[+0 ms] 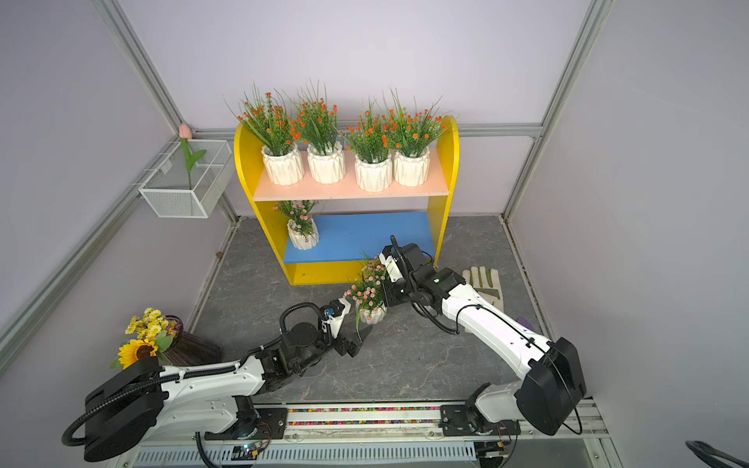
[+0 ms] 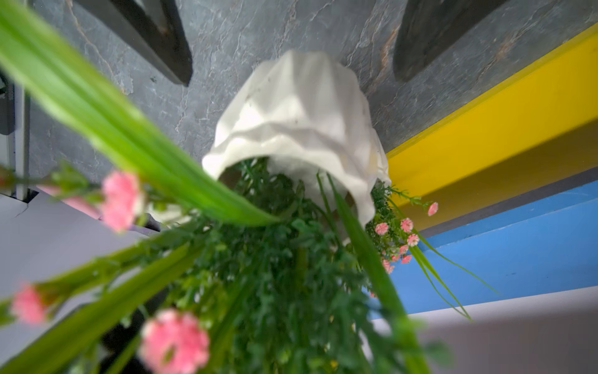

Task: Place the baby's breath potted plants on the rack by color
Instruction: Pick up the baby's breath potted plant from the center of the board.

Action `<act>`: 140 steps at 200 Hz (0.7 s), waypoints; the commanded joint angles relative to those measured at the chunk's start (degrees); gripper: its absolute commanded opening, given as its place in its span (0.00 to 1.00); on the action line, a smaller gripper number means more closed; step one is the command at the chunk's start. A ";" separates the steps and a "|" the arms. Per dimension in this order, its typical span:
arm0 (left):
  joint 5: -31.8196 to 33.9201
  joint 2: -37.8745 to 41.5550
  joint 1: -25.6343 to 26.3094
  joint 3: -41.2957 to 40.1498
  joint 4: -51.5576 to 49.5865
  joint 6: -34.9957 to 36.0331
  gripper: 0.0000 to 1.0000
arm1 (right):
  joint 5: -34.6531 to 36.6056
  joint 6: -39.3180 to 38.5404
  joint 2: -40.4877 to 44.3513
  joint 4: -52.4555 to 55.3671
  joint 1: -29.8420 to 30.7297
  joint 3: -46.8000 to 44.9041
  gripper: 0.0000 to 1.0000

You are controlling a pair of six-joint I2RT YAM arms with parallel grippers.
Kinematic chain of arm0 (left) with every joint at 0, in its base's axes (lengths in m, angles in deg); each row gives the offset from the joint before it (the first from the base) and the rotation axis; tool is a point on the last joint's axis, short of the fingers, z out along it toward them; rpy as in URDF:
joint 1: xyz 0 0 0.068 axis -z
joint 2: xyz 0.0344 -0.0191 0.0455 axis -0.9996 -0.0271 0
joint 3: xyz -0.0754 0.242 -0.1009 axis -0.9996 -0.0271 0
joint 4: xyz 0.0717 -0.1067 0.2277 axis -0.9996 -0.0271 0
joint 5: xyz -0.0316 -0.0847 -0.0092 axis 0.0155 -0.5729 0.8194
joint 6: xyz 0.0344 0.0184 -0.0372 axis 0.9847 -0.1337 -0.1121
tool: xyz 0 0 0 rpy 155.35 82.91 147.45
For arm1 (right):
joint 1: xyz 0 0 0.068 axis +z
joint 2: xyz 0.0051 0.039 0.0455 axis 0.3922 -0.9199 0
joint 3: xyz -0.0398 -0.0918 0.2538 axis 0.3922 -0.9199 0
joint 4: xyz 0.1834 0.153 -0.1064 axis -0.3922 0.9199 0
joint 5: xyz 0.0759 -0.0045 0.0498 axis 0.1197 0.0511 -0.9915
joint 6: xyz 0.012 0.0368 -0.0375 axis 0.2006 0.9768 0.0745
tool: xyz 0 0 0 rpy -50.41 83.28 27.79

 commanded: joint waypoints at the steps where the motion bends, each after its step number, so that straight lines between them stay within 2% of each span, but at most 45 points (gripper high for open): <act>1: -0.30 -2.34 0.71 2.71 4.07 1.15 0.99 | -3.21 1.16 0.56 -4.22 1.28 1.09 0.08; 85: -0.17 -6.87 1.58 4.58 6.31 1.20 0.99 | -5.88 2.92 0.79 -6.29 3.43 0.09 0.08; 140: 3.87 -8.69 2.77 5.30 7.97 0.98 0.99 | -7.52 5.68 1.70 -8.42 3.98 -1.88 0.08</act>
